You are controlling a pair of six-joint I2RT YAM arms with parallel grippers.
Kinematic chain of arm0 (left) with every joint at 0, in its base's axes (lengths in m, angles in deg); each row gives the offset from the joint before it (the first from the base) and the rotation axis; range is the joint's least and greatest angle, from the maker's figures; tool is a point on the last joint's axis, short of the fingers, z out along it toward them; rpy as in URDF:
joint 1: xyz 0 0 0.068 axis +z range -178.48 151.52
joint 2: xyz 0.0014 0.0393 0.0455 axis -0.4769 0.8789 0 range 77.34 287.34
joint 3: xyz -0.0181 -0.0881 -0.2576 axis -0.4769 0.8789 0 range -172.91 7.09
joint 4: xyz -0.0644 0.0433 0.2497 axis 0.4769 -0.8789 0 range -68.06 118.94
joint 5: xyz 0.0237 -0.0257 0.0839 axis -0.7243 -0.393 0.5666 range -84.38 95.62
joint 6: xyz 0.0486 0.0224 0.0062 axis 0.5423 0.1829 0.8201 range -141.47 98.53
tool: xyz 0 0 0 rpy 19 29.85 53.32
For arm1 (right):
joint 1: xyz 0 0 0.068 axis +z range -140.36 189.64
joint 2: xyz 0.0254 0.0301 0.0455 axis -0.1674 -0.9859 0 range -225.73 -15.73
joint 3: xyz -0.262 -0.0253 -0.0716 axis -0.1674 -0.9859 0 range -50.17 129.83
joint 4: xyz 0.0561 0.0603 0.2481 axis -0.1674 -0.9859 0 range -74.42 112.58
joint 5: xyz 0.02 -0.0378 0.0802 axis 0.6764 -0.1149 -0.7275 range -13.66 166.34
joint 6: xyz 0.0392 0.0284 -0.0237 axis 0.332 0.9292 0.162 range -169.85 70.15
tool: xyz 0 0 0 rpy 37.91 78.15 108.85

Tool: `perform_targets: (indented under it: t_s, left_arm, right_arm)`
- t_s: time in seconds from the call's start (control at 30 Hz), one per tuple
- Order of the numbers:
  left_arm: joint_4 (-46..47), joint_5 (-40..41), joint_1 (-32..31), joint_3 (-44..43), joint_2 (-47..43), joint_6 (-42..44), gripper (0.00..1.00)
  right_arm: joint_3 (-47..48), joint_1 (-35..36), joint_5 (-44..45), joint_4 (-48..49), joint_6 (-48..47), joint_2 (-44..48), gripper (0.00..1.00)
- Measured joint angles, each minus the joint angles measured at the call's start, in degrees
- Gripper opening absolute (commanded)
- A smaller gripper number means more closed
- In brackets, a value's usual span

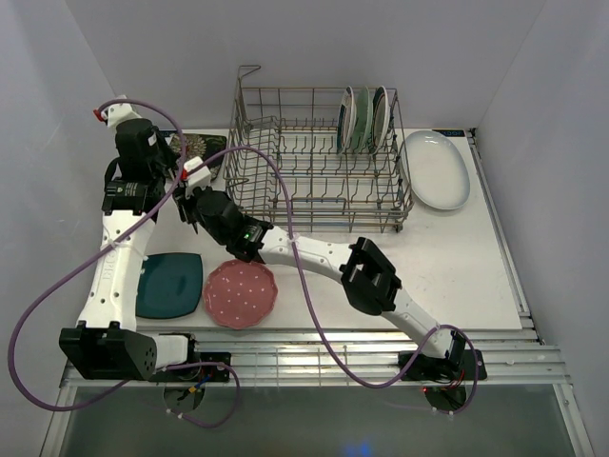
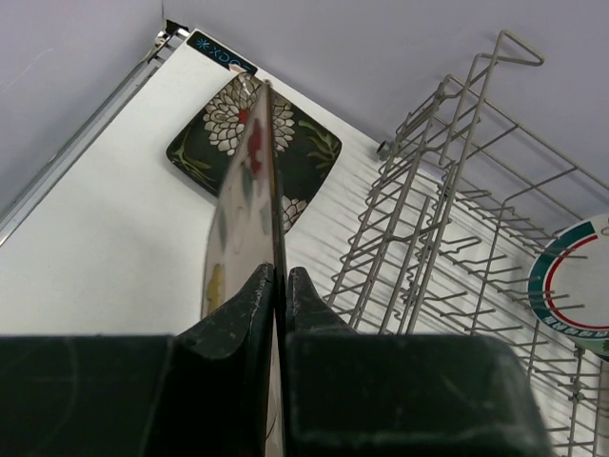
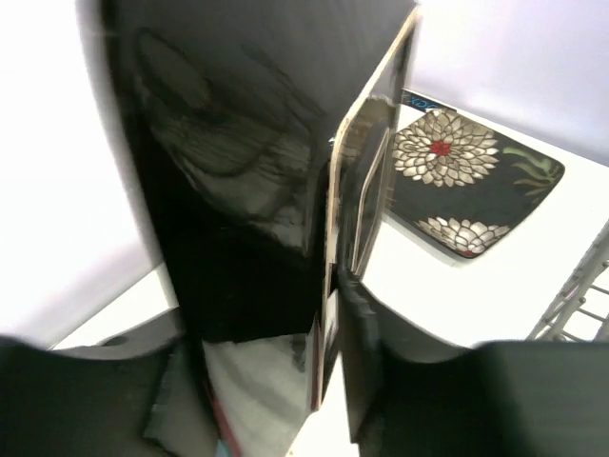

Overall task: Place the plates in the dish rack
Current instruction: Pick up the plate from the corner of the board.

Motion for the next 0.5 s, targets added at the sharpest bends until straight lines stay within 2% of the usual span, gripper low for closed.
perform_targets:
  t_s: [0.07,0.1,0.17,0.2,0.27,0.33,0.4,0.43,0.5]
  left_arm:
    - [0.8,1.0,-0.2,0.9,-0.5,-0.5,0.0]
    - [0.9,1.6,-0.1,1.3,-0.6,-0.8,0.0]
    - [0.9,2.1,-0.1,2.0,-1.0,-1.3,0.0]
    - [1.0,2.0,-0.1,2.4,-1.2,-1.5,0.0]
    - [1.3,1.6,-0.1,2.7,-1.4,-1.6,0.0]
    - [1.4,0.9,-0.1,2.9,-1.4,-1.7,0.01]
    - [2.2,0.3,-0.1,3.3,-1.4,-2.0,0.07]
    - [2.3,0.0,-0.2,3.5,-1.5,-2.0,0.17]
    - [2.6,-0.6,-0.2,4.0,-1.6,-1.9,0.28]
  right_arm:
    - [-0.1,0.4,1.2,-0.2,-1.0,0.0,0.33]
    - [-0.1,0.5,1.6,-0.3,-1.3,0.0,0.27]
    - [-0.2,0.8,2.4,-0.7,-1.7,0.0,0.23]
    - [-0.5,1.0,2.9,-0.5,-1.8,0.0,0.15]
    - [-1.0,1.1,3.6,0.1,-2.0,0.0,0.09]
    - [-1.4,1.1,4.4,0.8,-2.2,0.0,0.08]
    - [-2.0,1.1,5.4,1.6,-2.4,0.0,0.08]
    - [-2.5,1.2,5.8,2.4,-2.4,0.1,0.08]
    - [-3.8,1.2,6.6,4.2,-2.4,0.1,0.08]
